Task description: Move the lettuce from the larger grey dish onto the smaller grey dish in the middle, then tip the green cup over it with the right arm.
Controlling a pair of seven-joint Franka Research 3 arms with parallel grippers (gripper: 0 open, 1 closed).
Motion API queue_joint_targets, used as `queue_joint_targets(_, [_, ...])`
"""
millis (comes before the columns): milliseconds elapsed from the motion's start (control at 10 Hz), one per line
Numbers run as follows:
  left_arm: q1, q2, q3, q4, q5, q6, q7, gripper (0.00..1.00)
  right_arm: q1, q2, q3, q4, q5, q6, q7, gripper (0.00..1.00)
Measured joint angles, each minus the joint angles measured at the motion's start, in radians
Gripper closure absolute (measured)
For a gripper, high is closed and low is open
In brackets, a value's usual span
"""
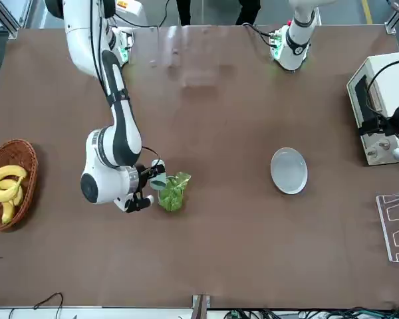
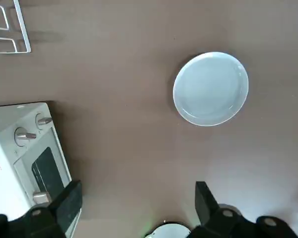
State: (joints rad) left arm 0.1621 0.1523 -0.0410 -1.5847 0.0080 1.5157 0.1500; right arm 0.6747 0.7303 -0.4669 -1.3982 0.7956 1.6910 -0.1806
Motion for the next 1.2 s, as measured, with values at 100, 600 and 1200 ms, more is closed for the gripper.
queue_joint_targets(100, [0.0,0.0,0.0,0.0,0.0,0.0,0.0,0.0,-0.001,0.002,0.0,0.001,0.0,-0.001,0.004,0.32])
queue_joint_targets(600, [0.0,0.0,0.0,0.0,0.0,0.0,0.0,0.0,-0.003,0.007,0.025,0.003,0.0,-0.009,0.019,0.32])
queue_joint_targets(1200, [0.001,0.002,0.0,0.0,0.0,0.0,0.0,0.0,-0.014,0.008,0.038,0.004,0.0,-0.018,0.081,0.32])
